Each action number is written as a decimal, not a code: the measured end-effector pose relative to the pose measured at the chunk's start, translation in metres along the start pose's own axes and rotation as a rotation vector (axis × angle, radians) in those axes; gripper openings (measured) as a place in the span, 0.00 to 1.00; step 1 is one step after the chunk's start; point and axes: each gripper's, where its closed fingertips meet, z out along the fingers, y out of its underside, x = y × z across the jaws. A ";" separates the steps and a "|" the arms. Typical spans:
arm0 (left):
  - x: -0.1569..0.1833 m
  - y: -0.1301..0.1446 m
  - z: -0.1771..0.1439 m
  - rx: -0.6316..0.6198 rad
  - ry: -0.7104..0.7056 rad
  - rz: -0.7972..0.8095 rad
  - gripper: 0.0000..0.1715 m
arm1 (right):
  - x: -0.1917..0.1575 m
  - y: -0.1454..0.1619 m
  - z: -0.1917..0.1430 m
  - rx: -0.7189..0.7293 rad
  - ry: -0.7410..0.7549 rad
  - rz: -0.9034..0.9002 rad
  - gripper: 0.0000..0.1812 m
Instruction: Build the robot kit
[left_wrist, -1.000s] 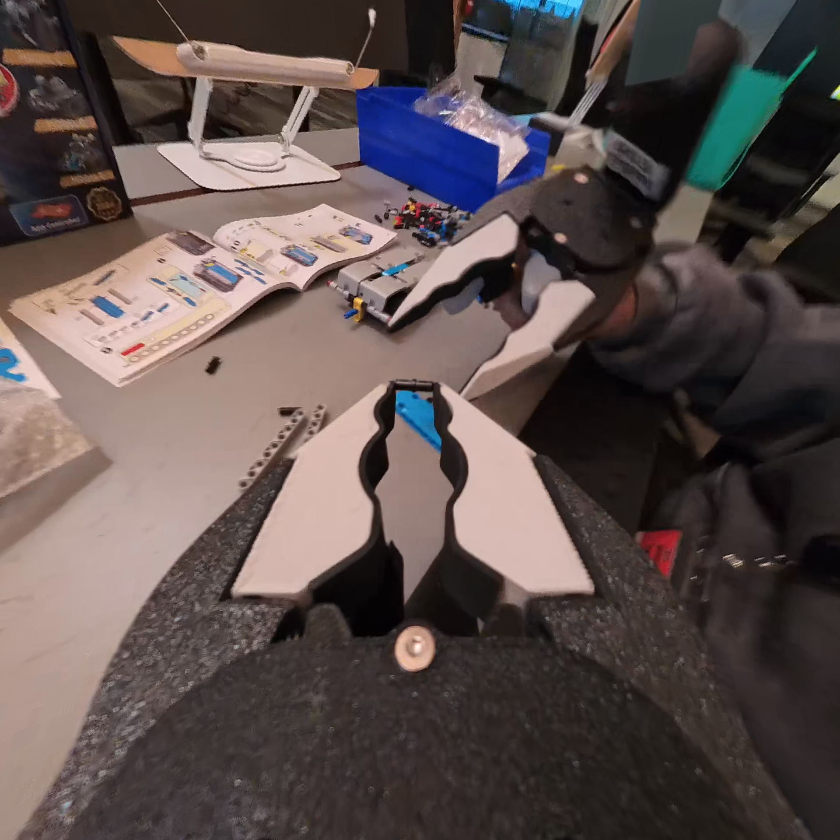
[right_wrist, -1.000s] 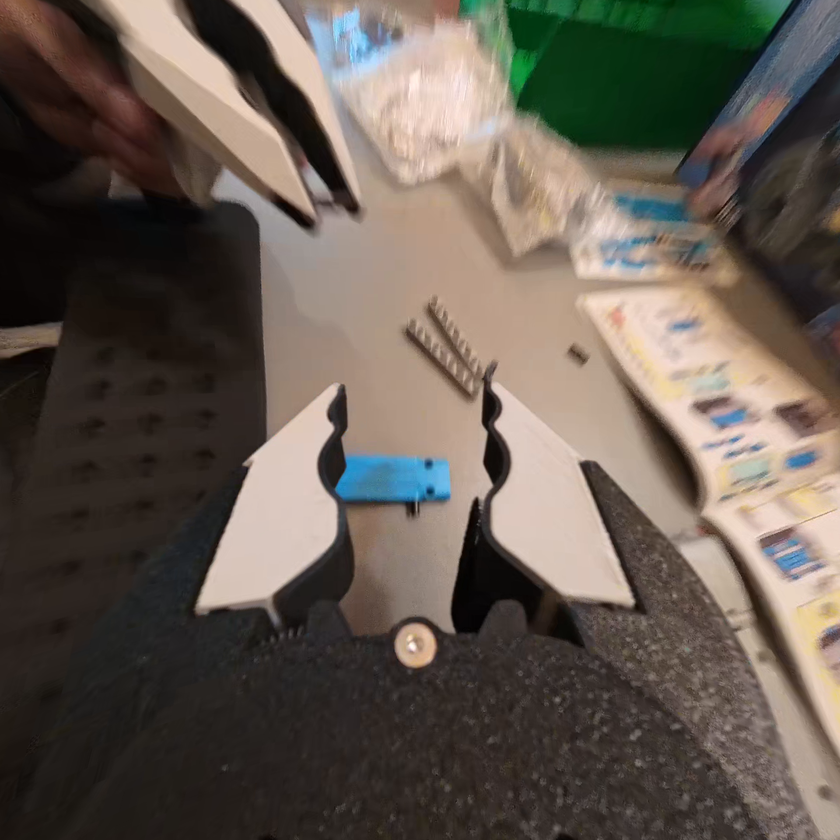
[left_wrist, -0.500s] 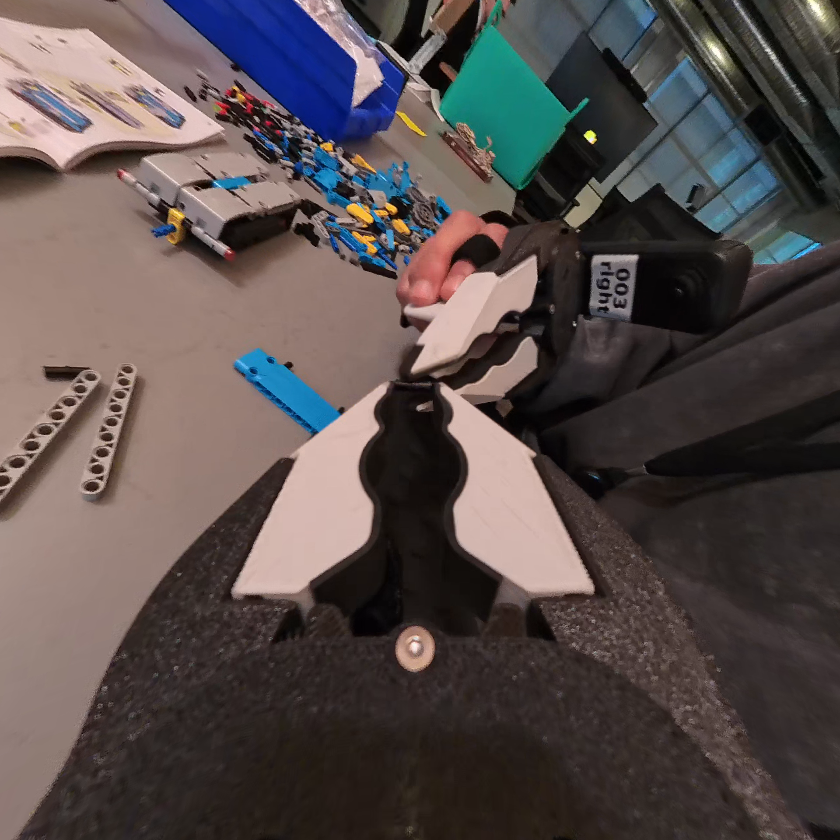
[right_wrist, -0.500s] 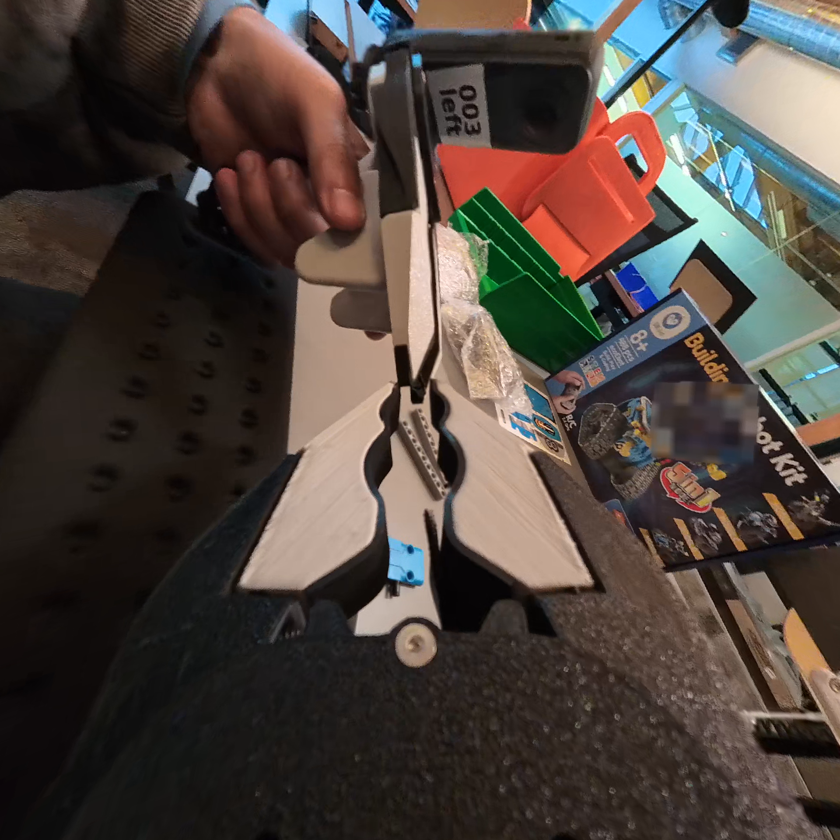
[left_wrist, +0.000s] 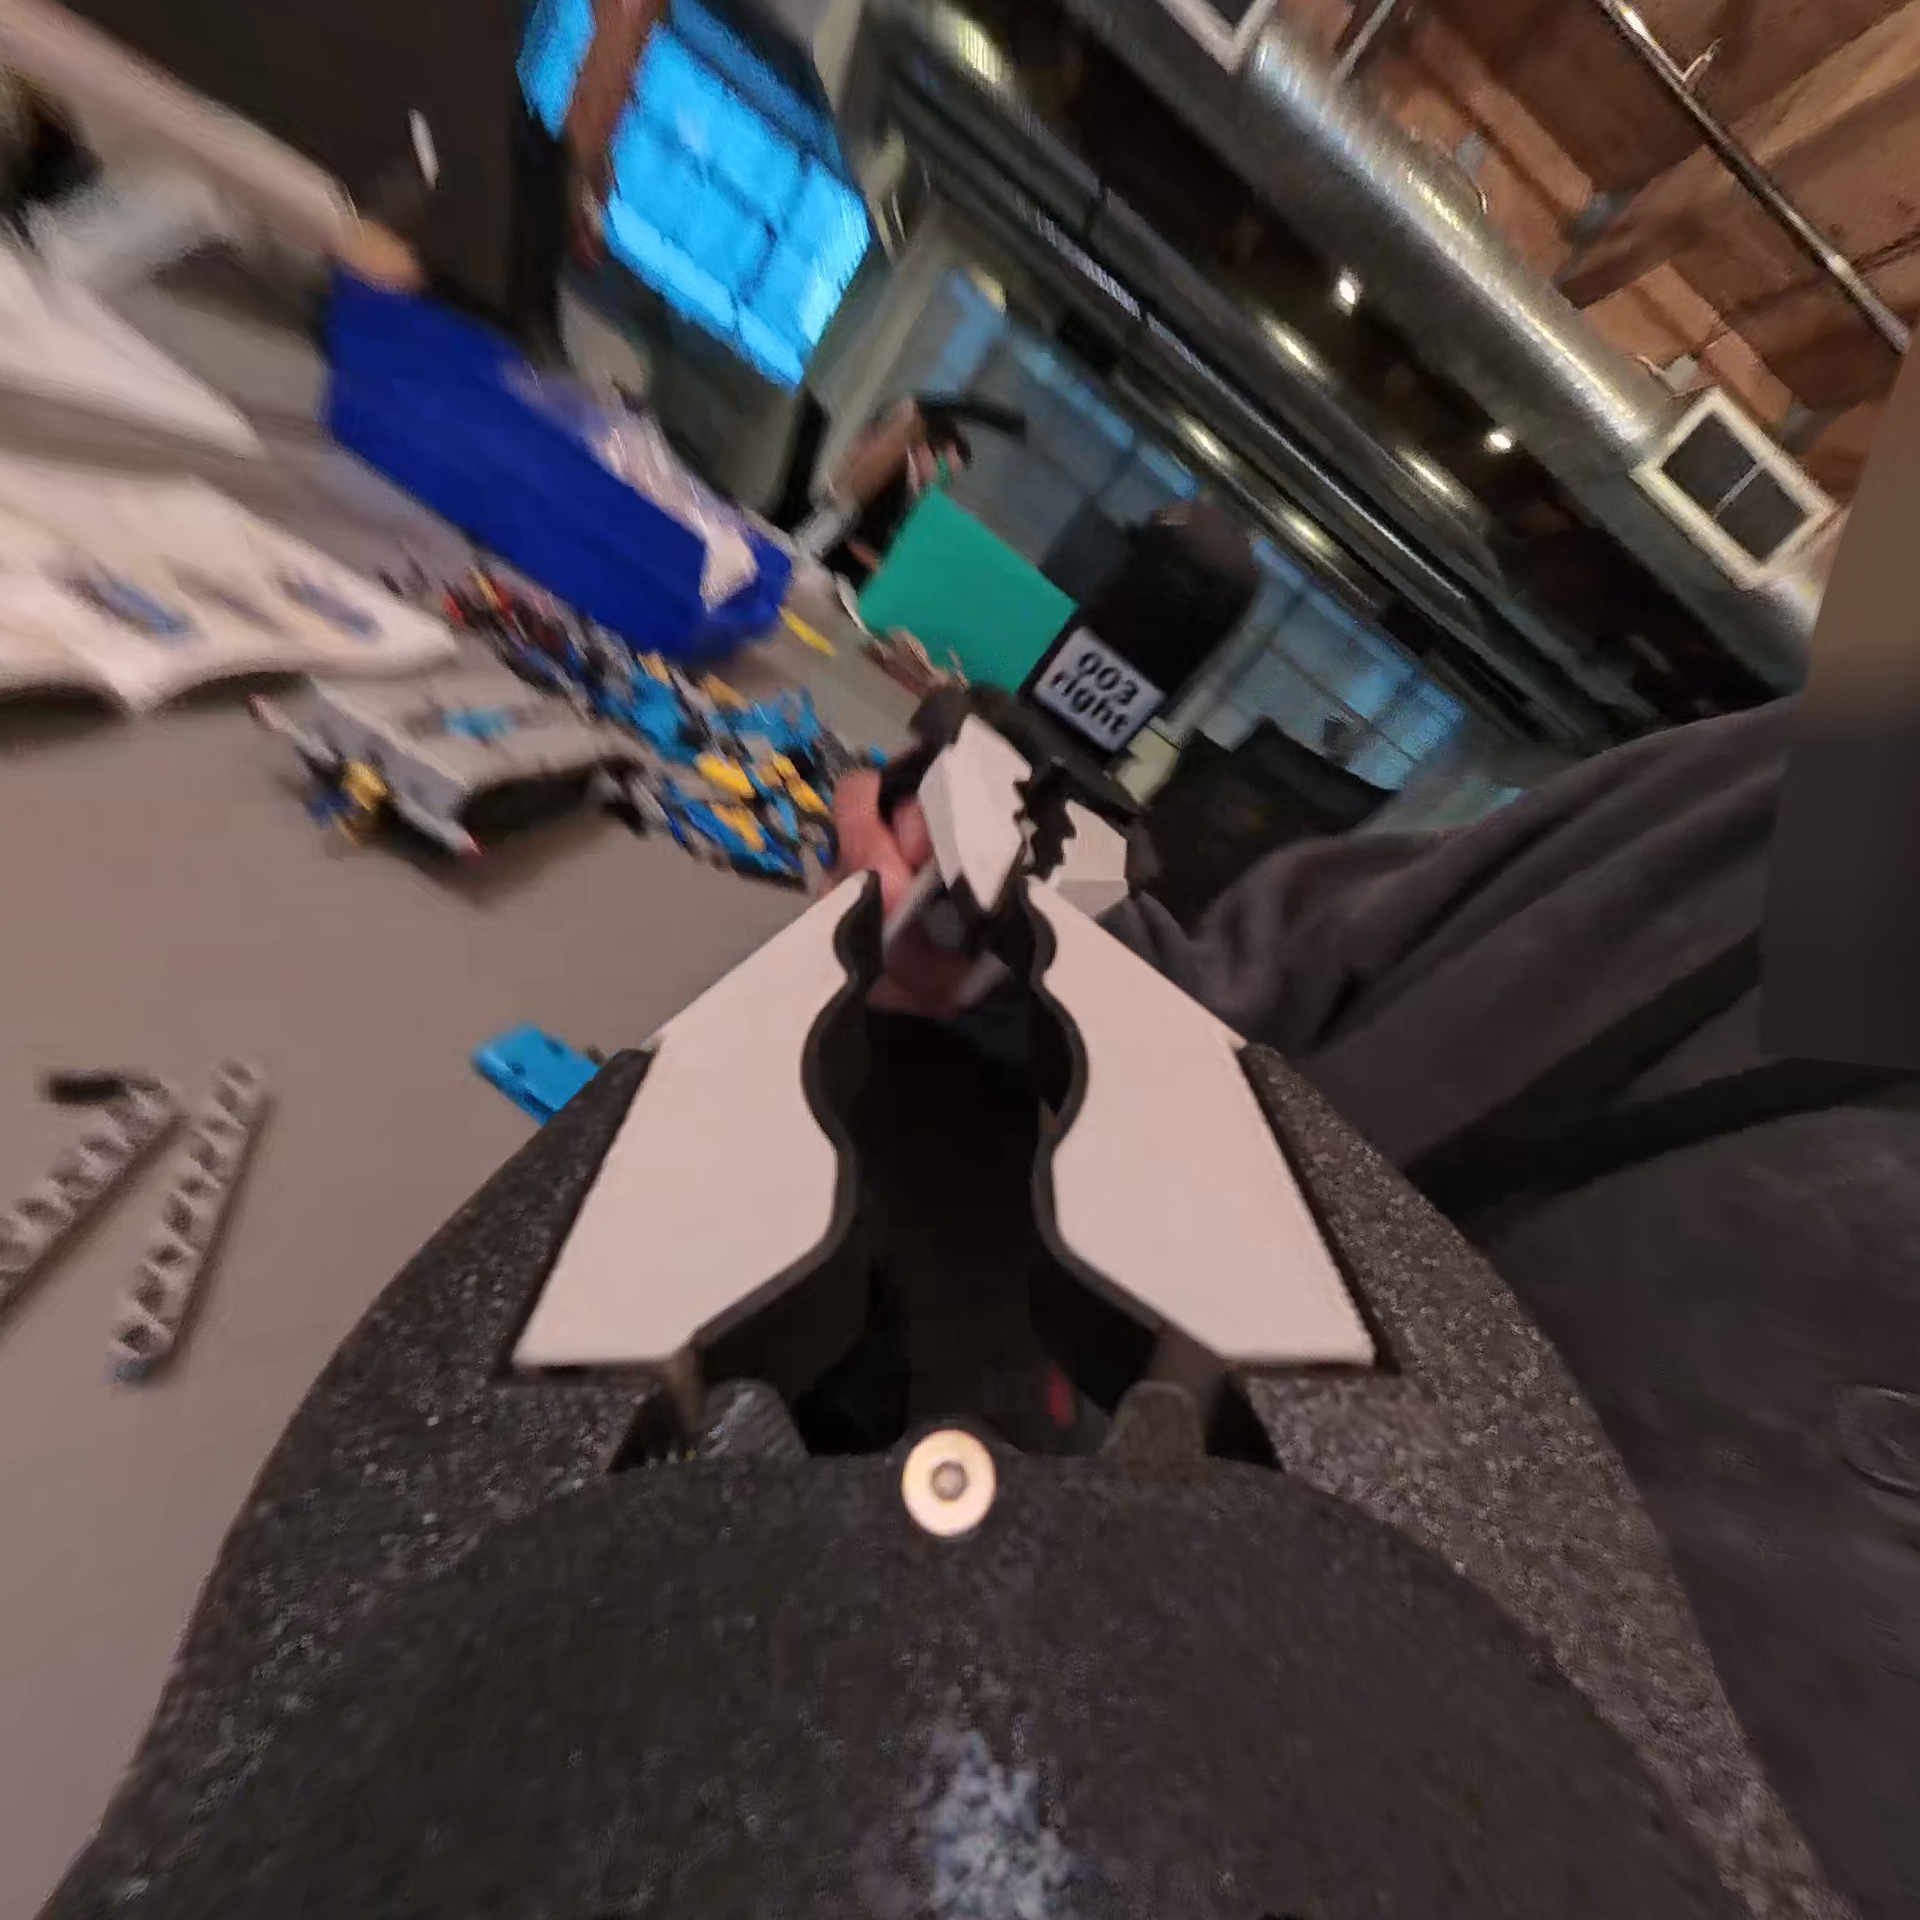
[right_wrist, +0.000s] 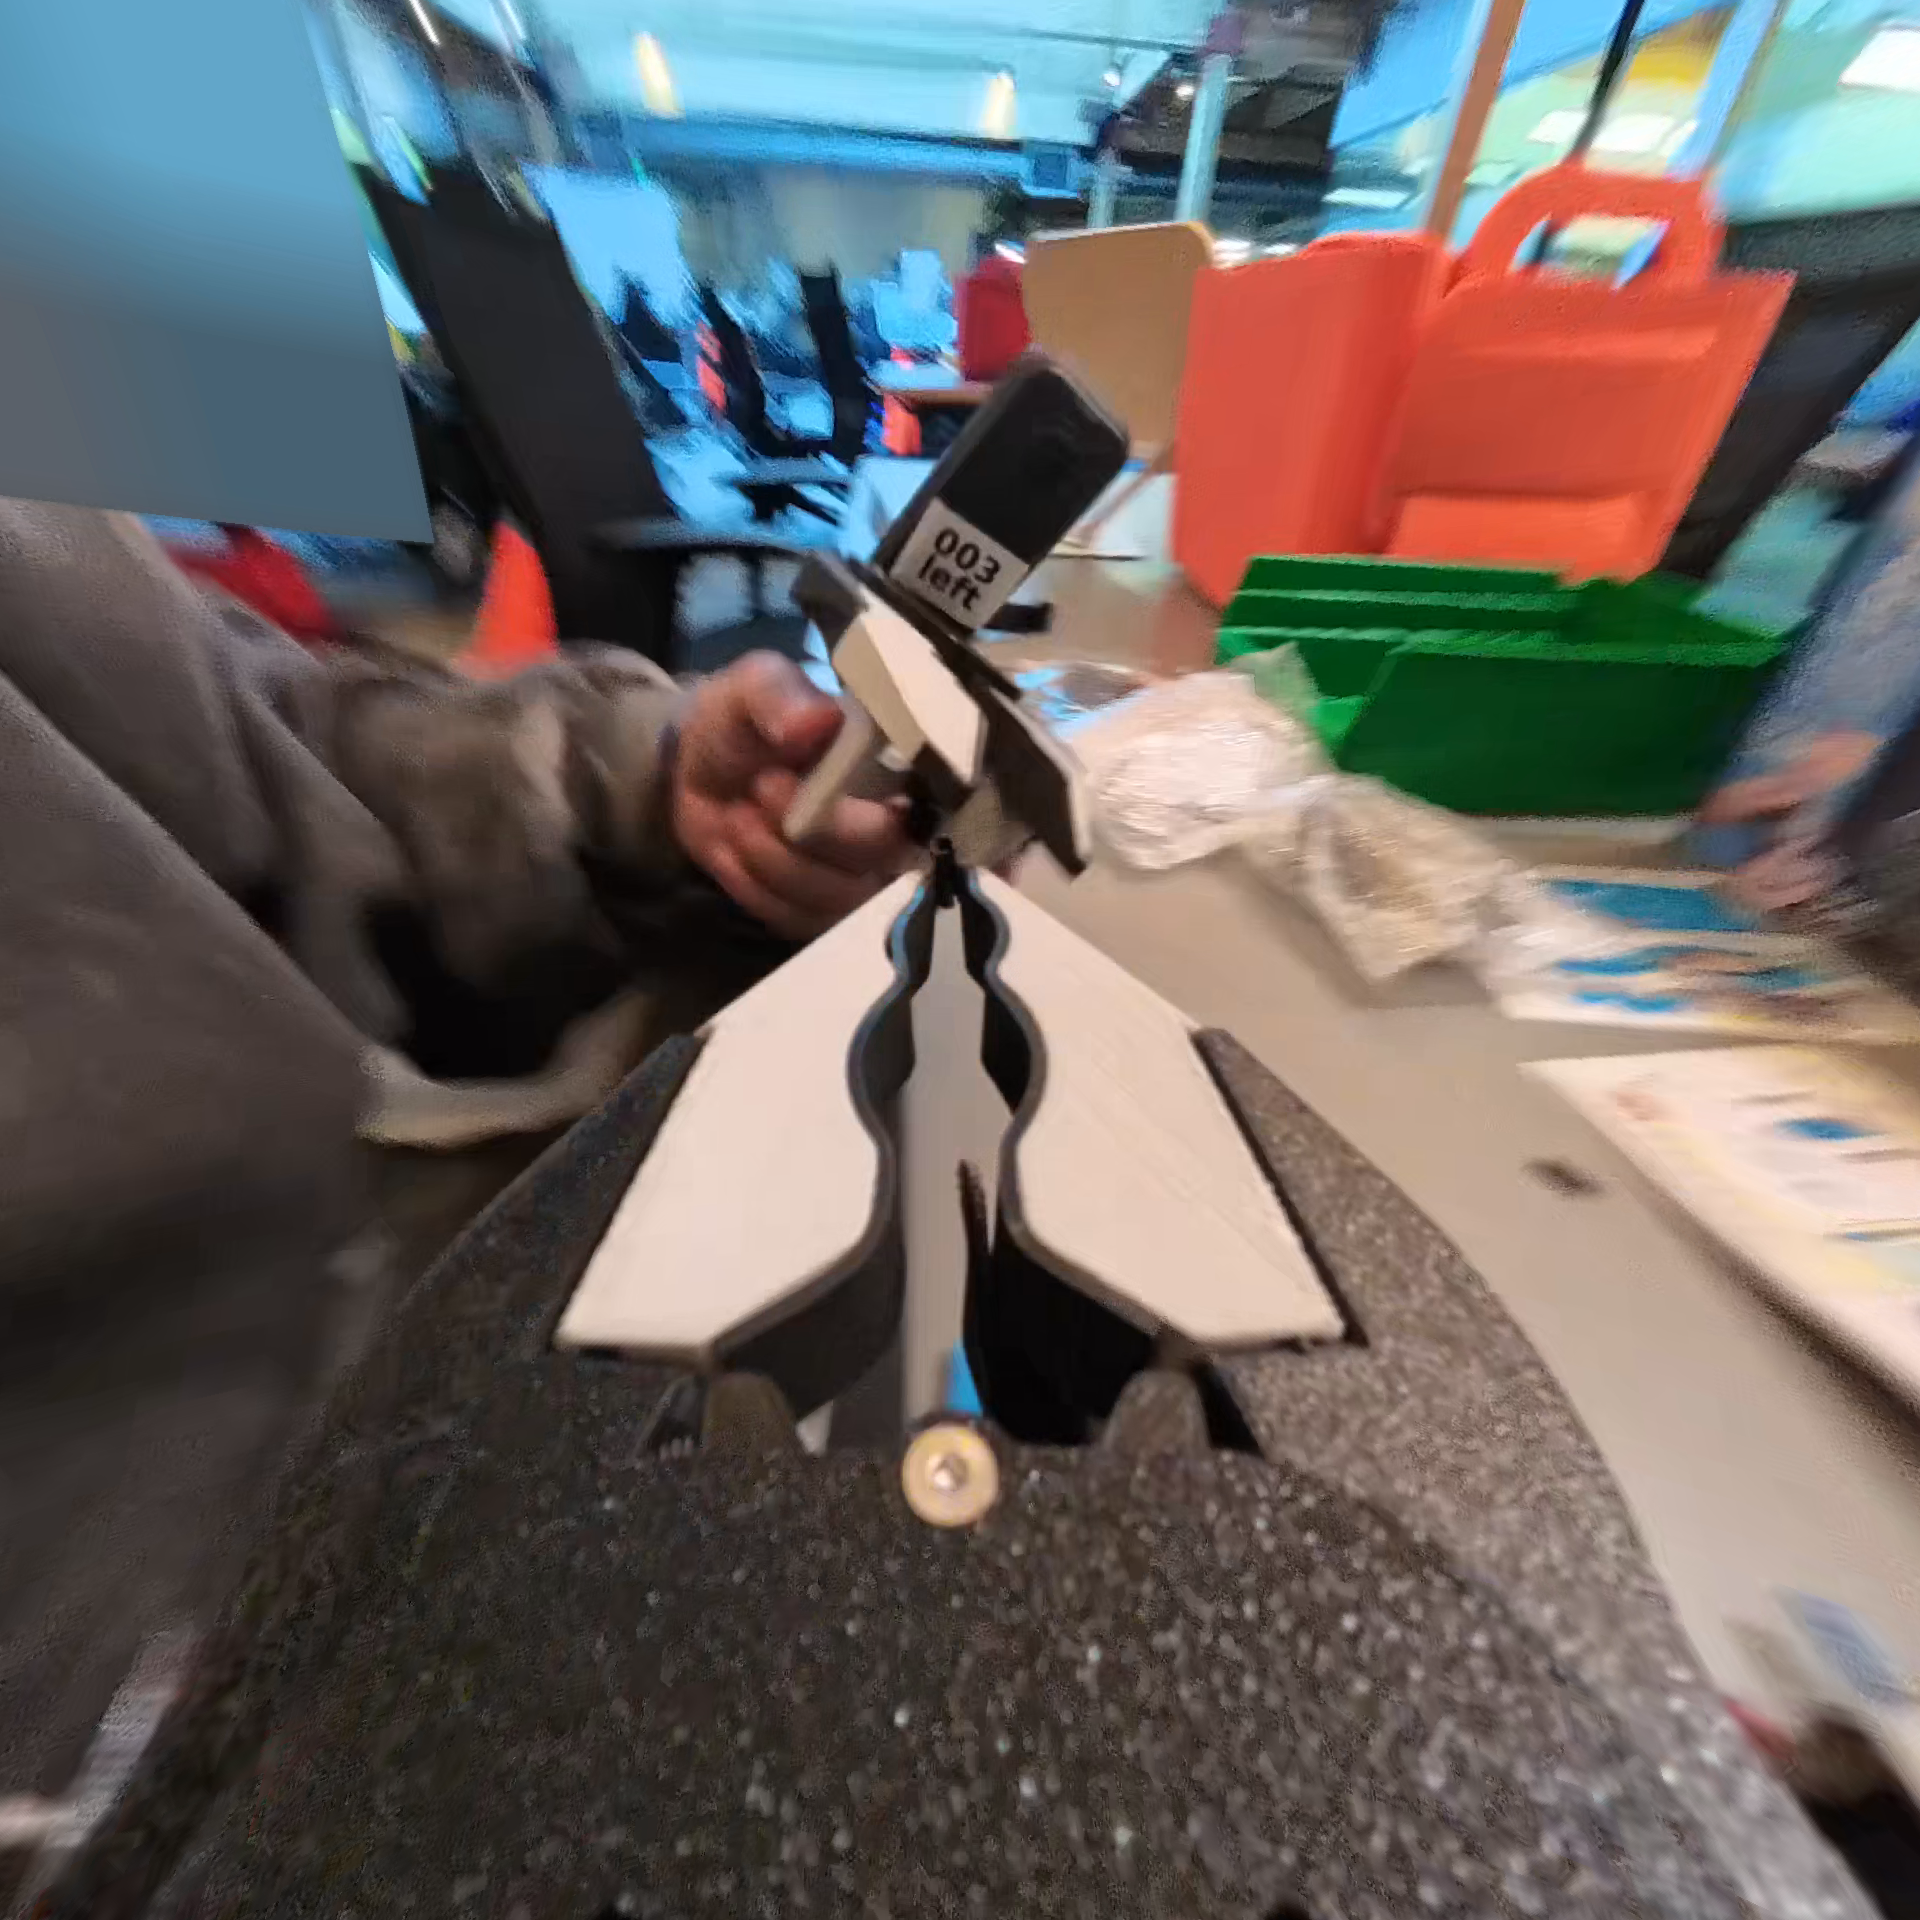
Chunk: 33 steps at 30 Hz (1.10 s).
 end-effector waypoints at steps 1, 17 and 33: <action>0.003 -0.005 0.000 0.041 -0.033 0.105 0.13 | -0.001 -0.003 0.000 0.032 -0.063 0.139 0.02; -0.015 0.000 0.022 -0.130 -0.719 1.257 0.17 | 0.021 -0.010 -0.007 0.259 -0.379 0.889 0.02; -0.013 0.001 0.024 -0.151 -0.754 1.371 0.06 | 0.021 -0.007 -0.005 0.237 -0.400 0.900 0.02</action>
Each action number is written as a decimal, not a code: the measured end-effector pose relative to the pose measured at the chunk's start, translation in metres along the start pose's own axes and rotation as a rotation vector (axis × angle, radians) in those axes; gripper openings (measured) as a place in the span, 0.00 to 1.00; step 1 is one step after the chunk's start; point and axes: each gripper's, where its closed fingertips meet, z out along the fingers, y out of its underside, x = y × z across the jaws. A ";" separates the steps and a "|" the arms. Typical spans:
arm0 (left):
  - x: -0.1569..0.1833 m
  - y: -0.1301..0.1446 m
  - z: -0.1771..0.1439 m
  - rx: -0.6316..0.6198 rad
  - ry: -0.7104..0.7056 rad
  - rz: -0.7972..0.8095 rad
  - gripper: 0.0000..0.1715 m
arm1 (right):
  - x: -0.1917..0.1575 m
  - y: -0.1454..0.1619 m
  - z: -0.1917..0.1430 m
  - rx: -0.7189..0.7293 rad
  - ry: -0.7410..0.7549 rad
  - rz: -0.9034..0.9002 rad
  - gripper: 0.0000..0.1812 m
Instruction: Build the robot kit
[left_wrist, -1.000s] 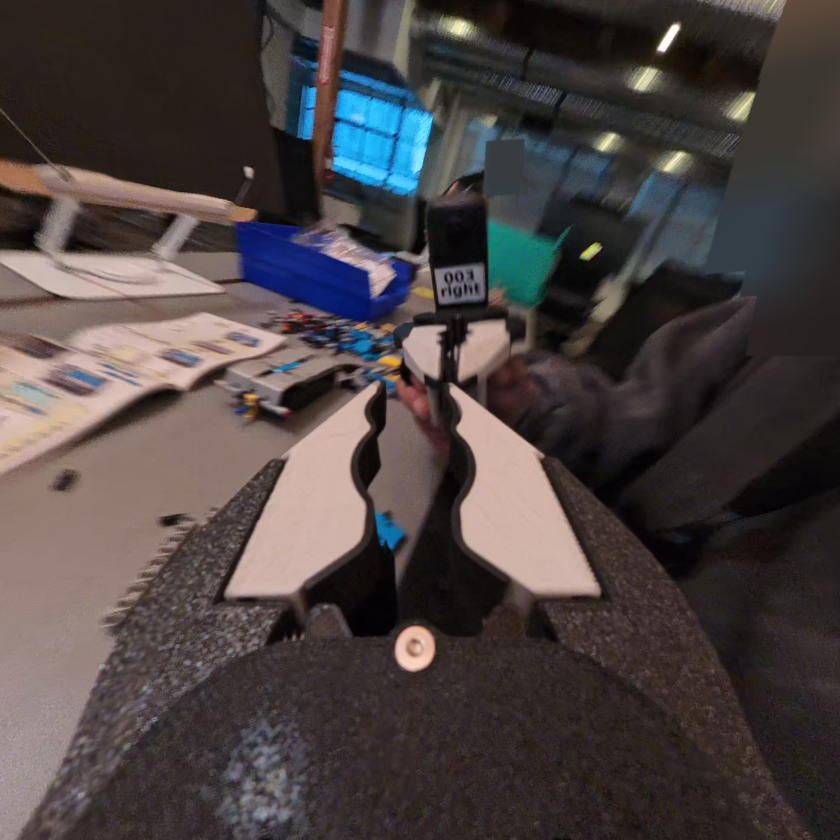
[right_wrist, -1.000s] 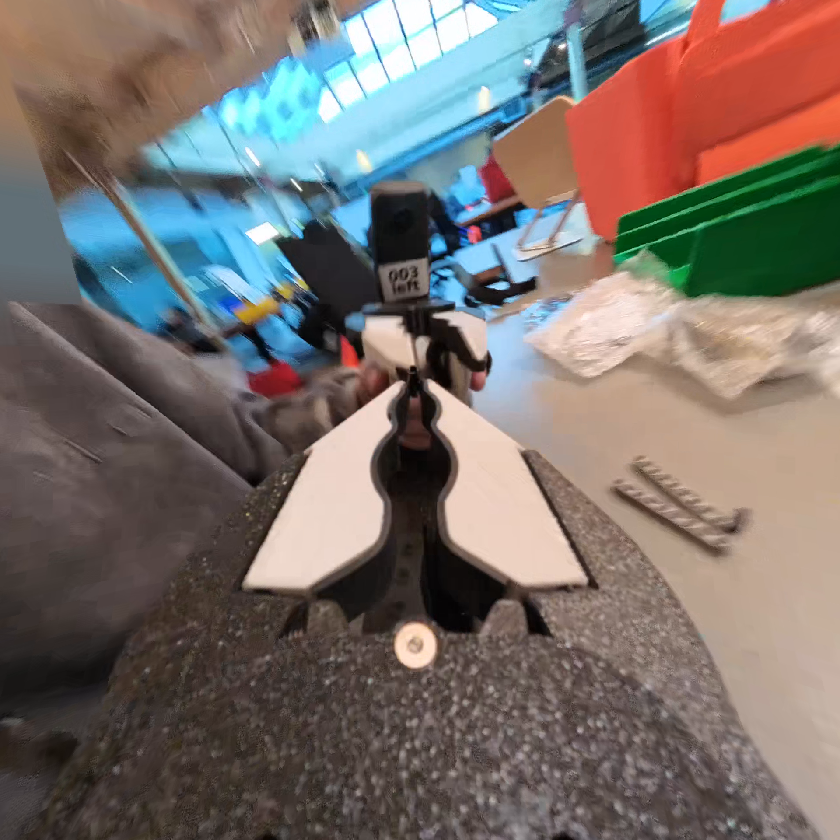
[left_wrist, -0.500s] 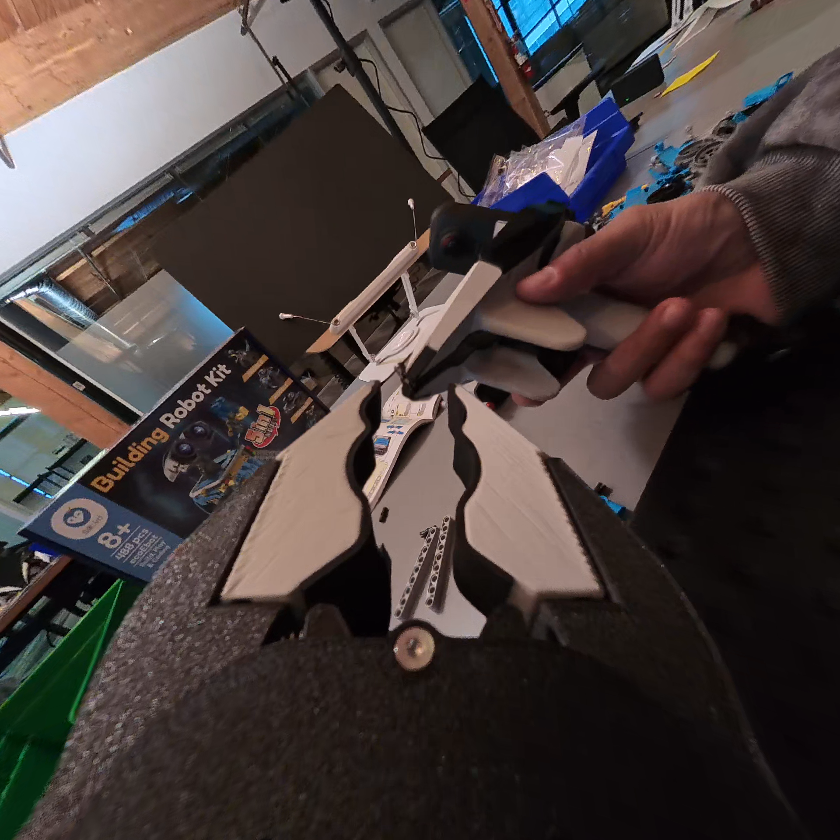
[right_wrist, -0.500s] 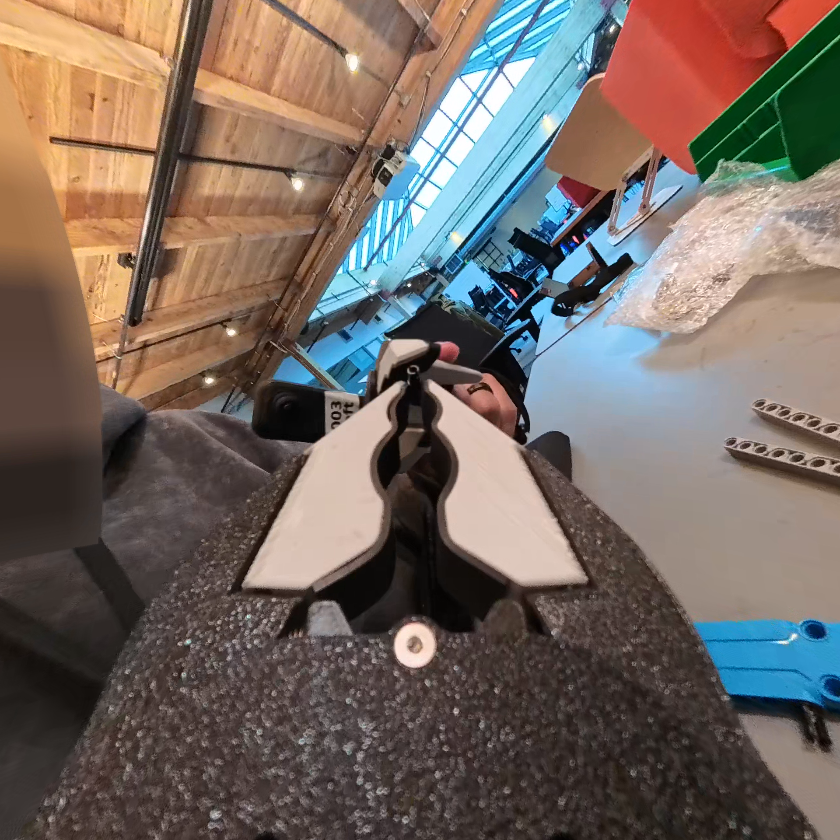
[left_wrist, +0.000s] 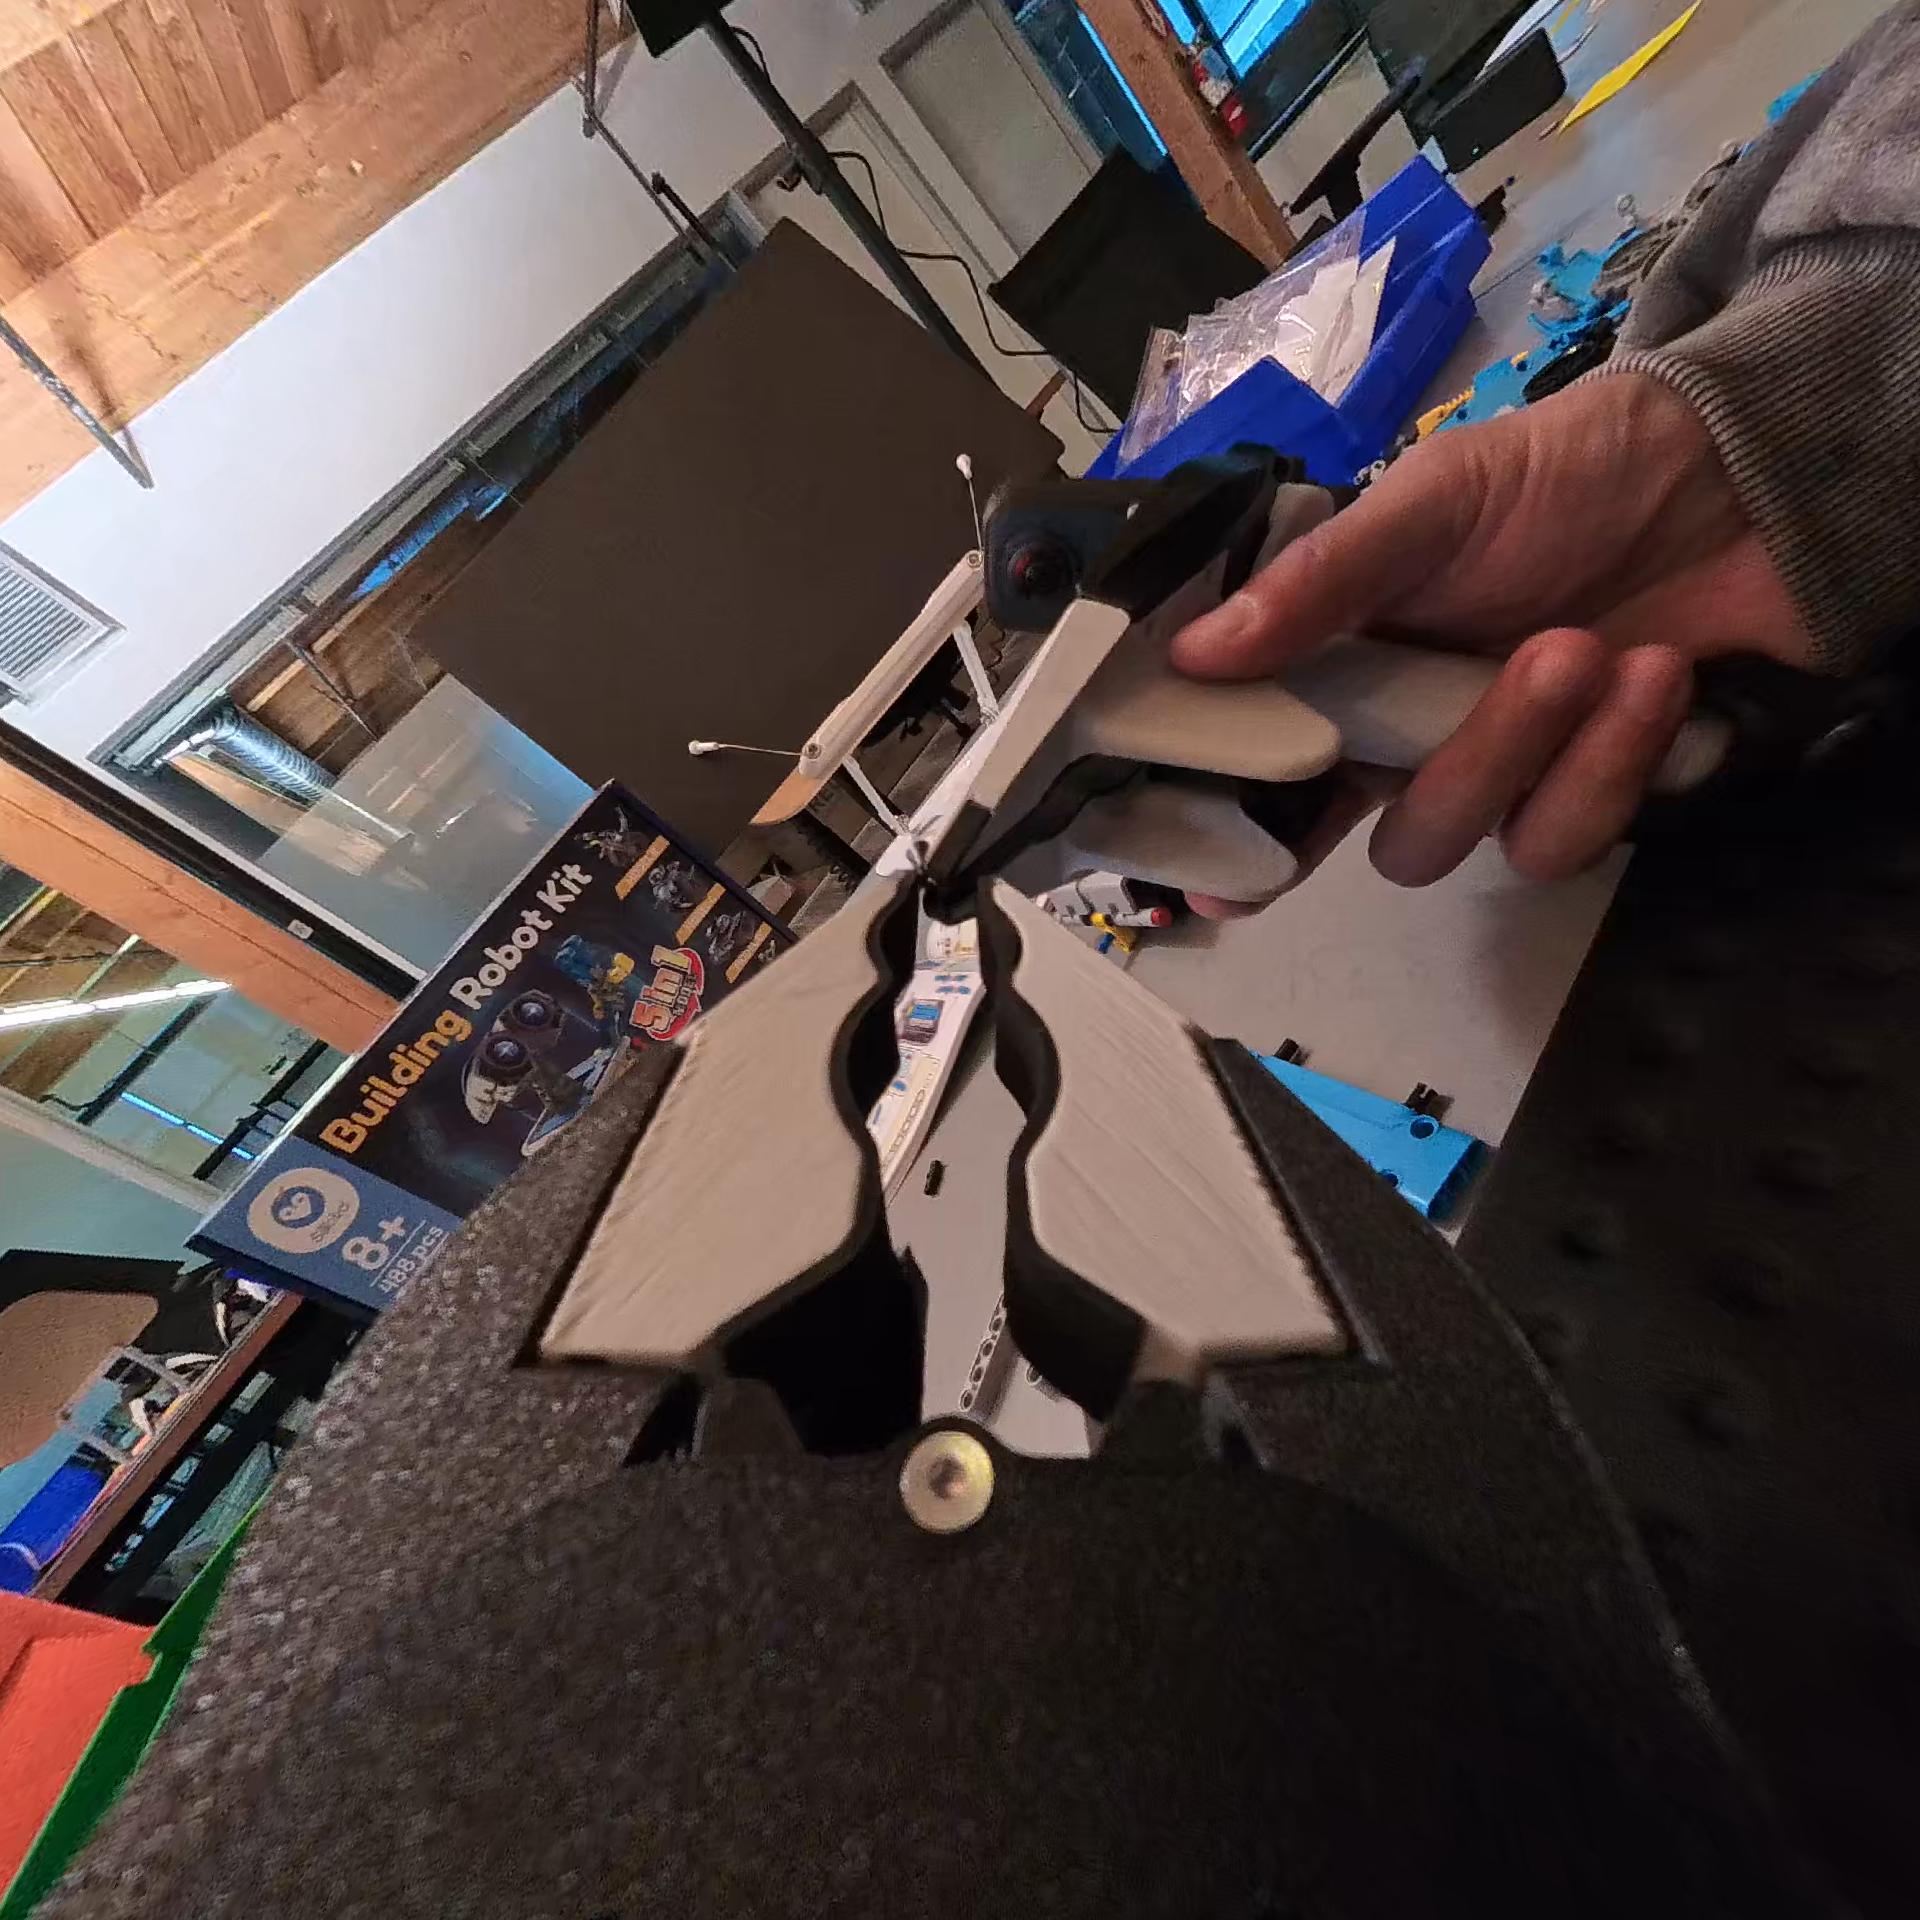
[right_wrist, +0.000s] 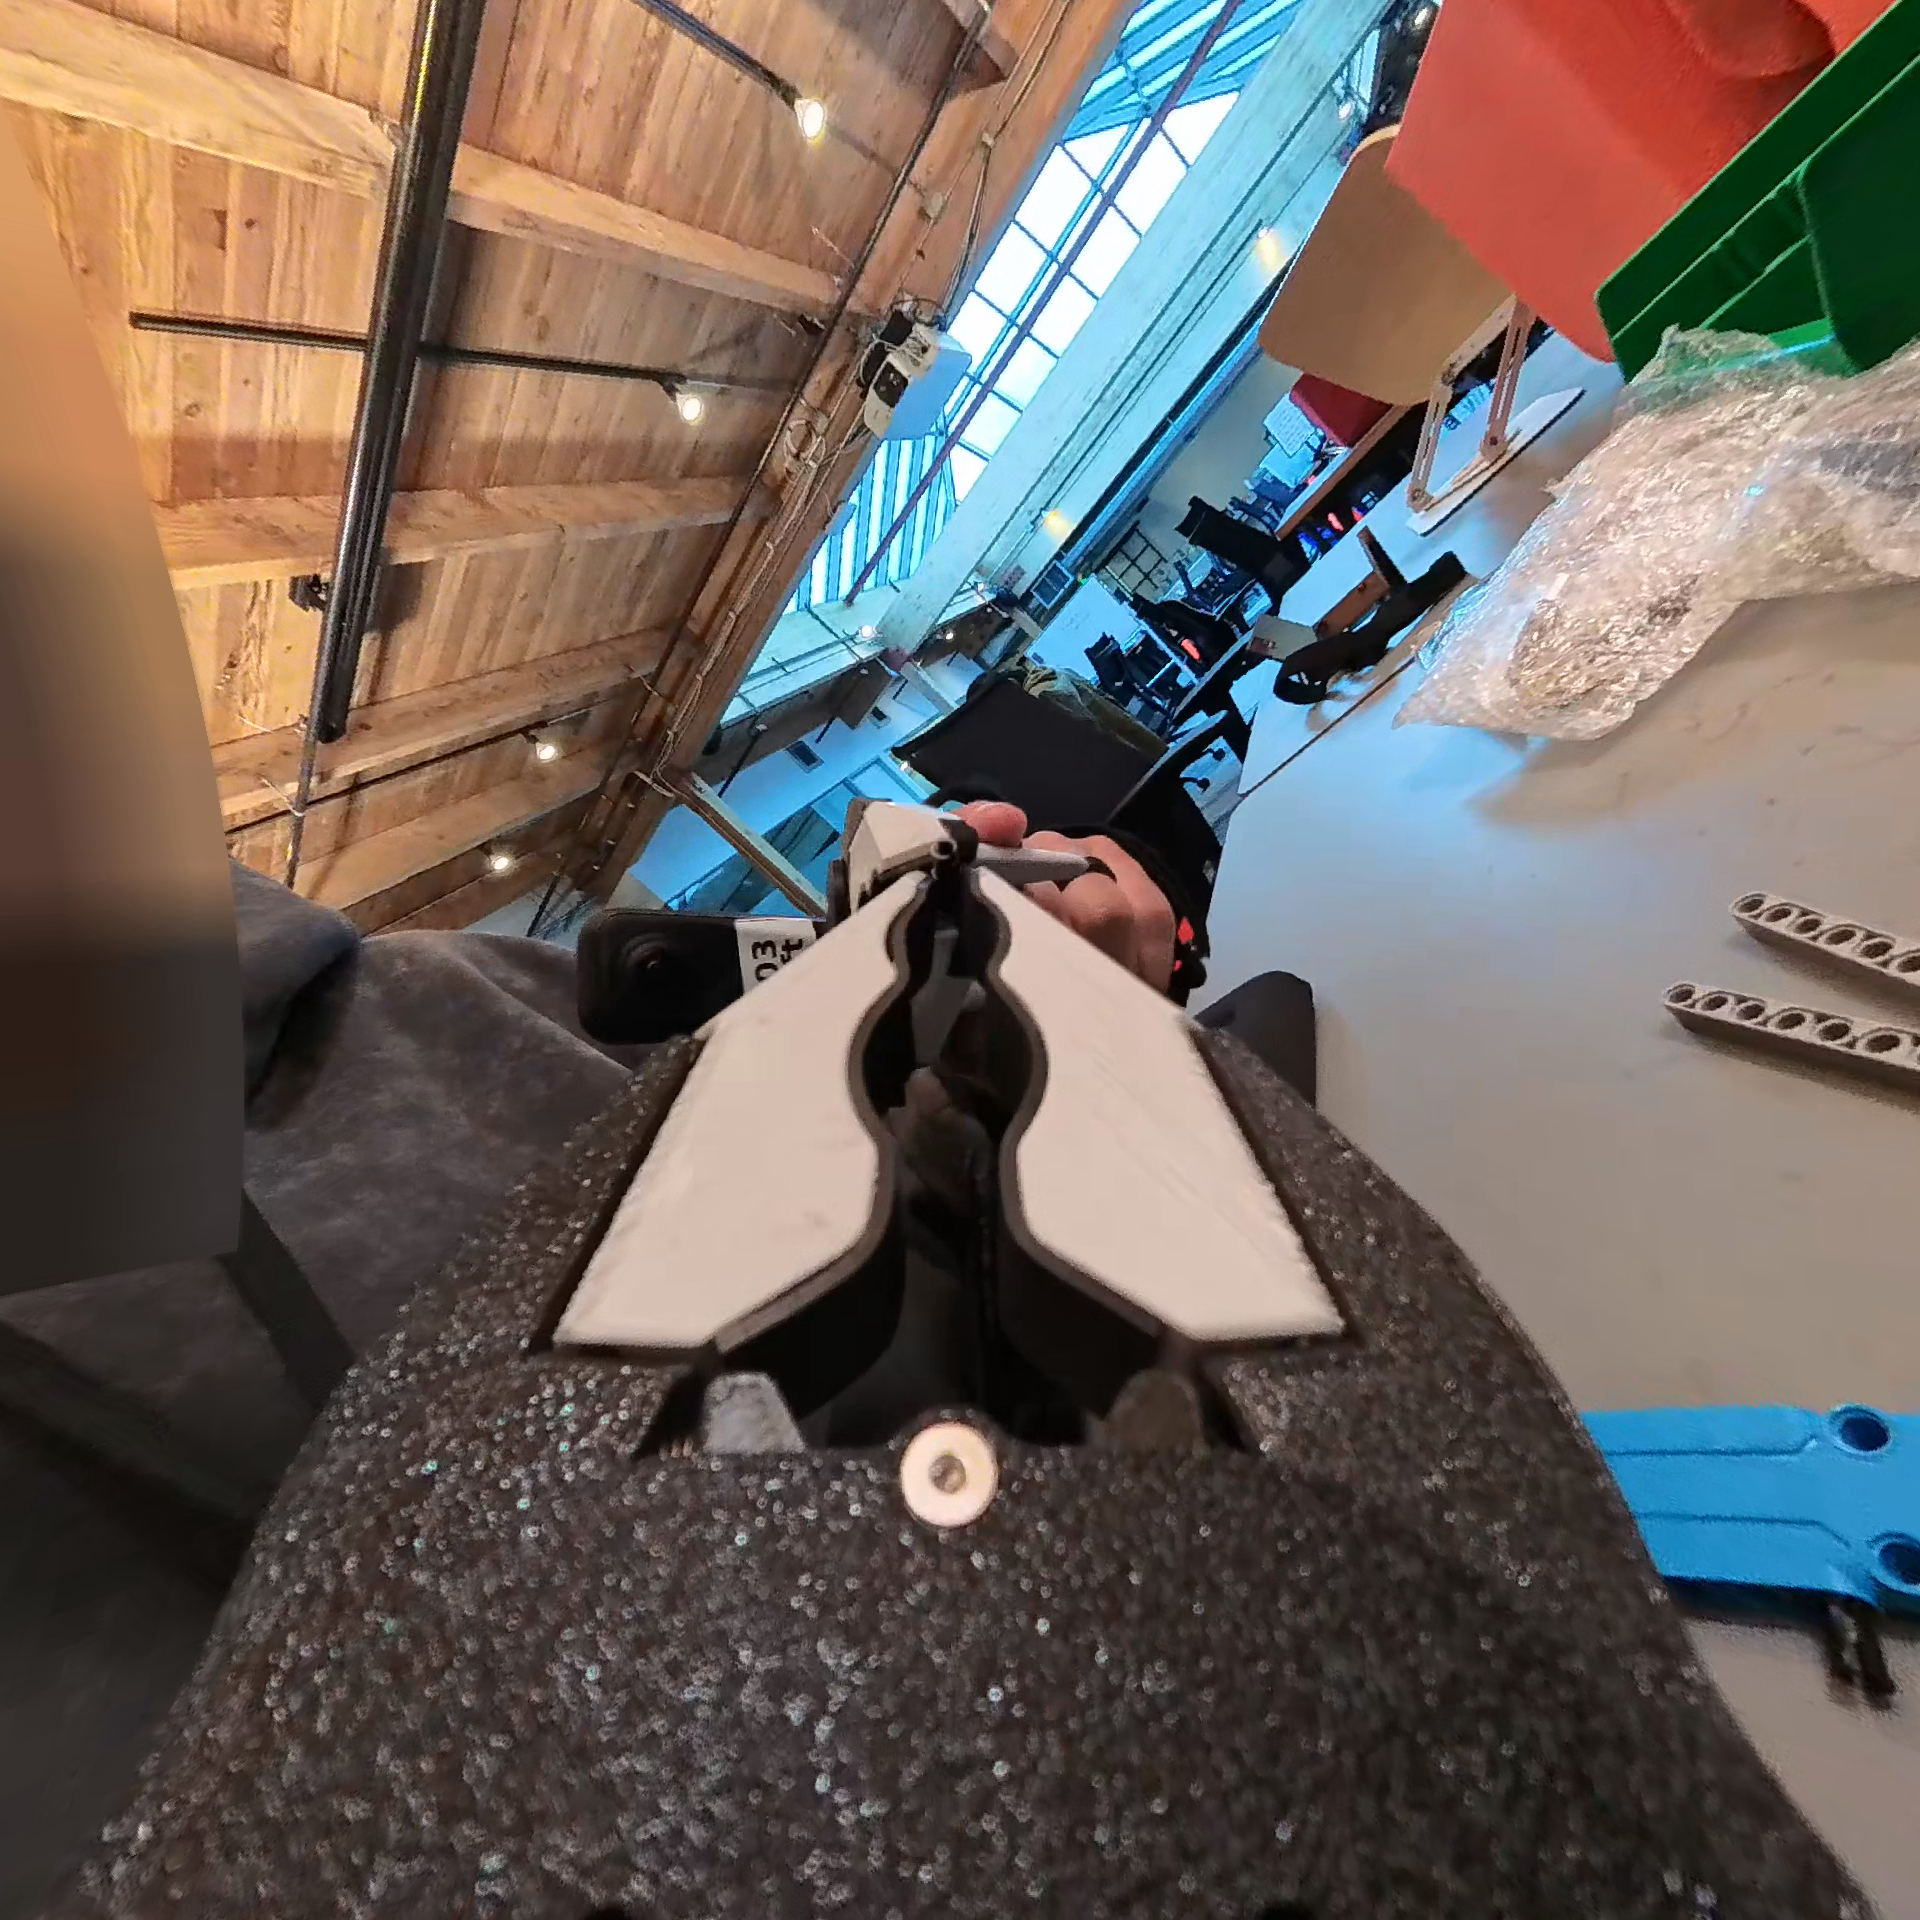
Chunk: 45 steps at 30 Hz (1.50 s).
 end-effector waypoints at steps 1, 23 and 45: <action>0.001 0.001 0.000 -0.007 0.011 -0.003 0.06 | 0.001 0.000 -0.001 -0.001 -0.001 0.010 0.02; 0.007 0.006 0.000 -0.043 -0.064 0.222 0.02 | 0.008 0.002 -0.006 -0.014 -0.126 0.293 0.02; 0.007 0.001 -0.007 0.047 0.052 -0.073 0.02 | 0.002 0.005 -0.010 -0.053 -0.105 0.222 0.01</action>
